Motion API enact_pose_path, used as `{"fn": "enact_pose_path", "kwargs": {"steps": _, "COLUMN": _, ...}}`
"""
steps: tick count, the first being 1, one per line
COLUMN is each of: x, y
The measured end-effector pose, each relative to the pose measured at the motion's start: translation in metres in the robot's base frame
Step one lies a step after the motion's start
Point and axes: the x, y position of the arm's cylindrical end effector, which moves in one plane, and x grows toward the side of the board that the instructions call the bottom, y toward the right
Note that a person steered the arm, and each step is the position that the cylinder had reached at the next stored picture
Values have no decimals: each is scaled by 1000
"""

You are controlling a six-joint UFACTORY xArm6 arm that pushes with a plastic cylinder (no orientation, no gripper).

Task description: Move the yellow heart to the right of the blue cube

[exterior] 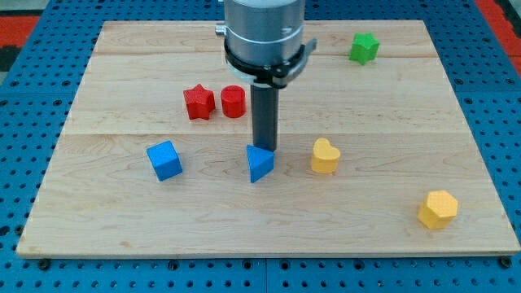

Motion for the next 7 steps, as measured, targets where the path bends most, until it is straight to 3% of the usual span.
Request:
{"fn": "enact_pose_path", "kwargs": {"steps": 2, "x": 60, "y": 5}}
{"fn": "enact_pose_path", "kwargs": {"steps": 3, "x": 39, "y": 19}}
{"fn": "enact_pose_path", "kwargs": {"steps": 5, "x": 40, "y": 123}}
{"fn": "enact_pose_path", "kwargs": {"steps": 6, "x": 5, "y": 144}}
{"fn": "enact_pose_path", "kwargs": {"steps": 7, "x": 22, "y": 70}}
